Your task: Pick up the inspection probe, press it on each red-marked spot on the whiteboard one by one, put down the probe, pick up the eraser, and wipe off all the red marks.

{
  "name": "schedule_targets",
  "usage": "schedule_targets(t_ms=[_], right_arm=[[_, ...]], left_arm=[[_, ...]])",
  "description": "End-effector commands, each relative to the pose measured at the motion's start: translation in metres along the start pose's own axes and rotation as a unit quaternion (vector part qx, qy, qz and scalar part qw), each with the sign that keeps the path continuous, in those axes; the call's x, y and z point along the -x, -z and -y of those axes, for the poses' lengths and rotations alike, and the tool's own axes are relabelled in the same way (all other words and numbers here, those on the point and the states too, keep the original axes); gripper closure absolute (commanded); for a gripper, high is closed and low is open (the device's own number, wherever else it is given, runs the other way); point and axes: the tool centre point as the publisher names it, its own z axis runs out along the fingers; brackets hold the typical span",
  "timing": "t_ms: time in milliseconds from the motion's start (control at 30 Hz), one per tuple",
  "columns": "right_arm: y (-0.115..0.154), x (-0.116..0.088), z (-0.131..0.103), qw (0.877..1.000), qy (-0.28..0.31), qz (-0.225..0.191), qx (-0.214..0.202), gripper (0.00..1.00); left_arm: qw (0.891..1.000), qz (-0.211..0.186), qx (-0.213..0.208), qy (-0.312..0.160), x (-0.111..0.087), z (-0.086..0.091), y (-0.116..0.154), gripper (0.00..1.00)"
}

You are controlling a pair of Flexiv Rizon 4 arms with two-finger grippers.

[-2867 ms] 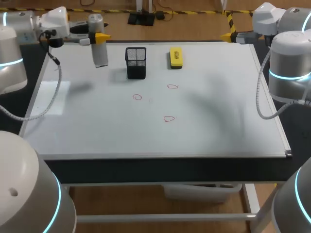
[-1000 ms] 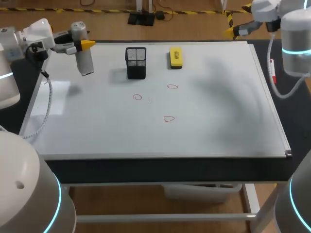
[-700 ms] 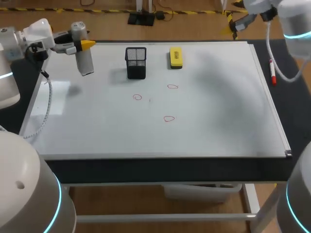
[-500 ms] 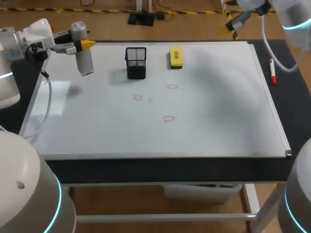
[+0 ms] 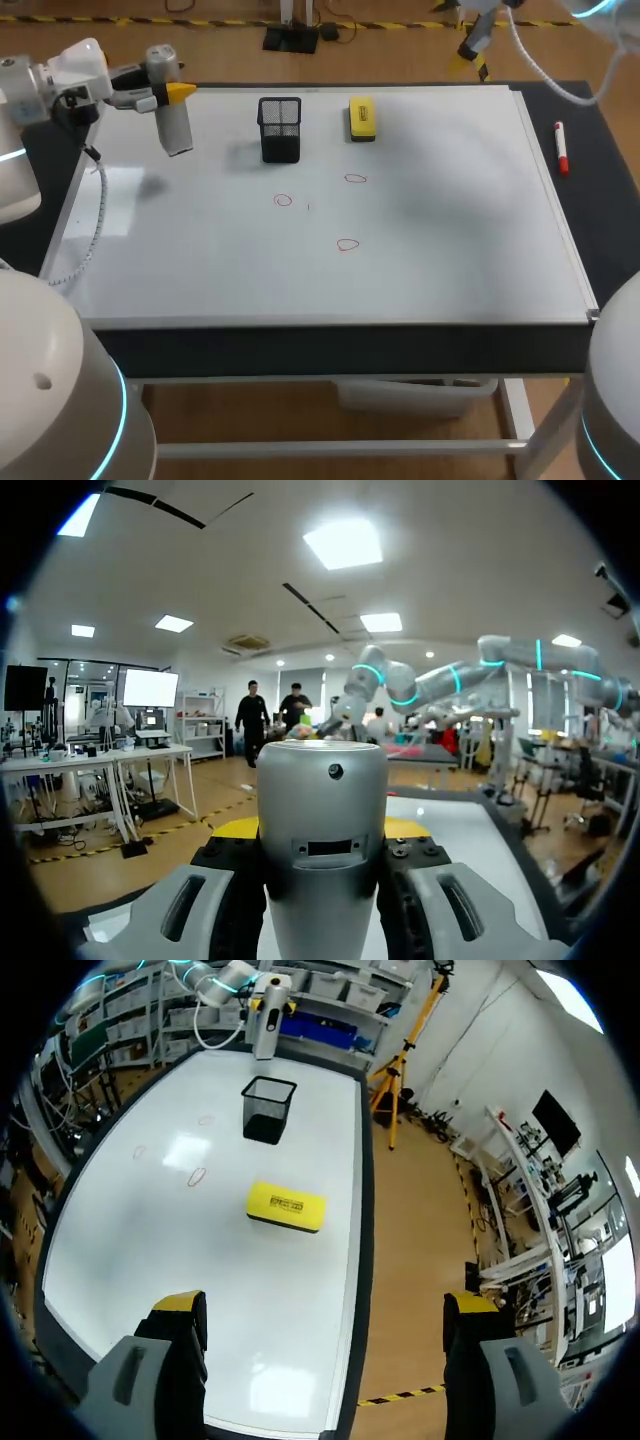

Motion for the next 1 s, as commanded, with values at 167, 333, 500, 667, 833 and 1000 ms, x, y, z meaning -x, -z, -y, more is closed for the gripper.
schedule_targets(t_ms=[167, 333, 500, 667, 833, 1000], right_arm=[[0.005, 0.002, -0.005, 0.99, -0.008, -0.137, -0.033, 0.0], [0.005, 0.002, -0.005, 0.99, -0.008, -0.137, -0.033, 0.0], [0.005, 0.002, -0.005, 0.99, -0.008, -0.137, -0.033, 0.0], [0.005, 0.002, -0.005, 0.99, -0.008, -0.137, -0.033, 0.0], [0.005, 0.002, -0.005, 0.99, -0.008, -0.137, -0.033, 0.0], [-0.009, 0.003, -0.013, 0.987, 0.033, -0.157, -0.024, 0.0]], left_arm=[[1.0, 0.0, 0.0, -0.001, 0.0, 0.0, 0.0, 1.0], [1.0, 0.0, 0.0, -0.001, 0.0, 0.0, 0.0, 1.0], [1.0, 0.0, 0.0, -0.001, 0.0, 0.0, 0.0, 1.0], [1.0, 0.0, 0.0, -0.001, 0.0, 0.0, 0.0, 1.0], [1.0, 0.0, 0.0, -0.001, 0.0, 0.0, 0.0, 1.0], [1.0, 0.0, 0.0, -0.001, 0.0, 0.0, 0.0, 1.0]])
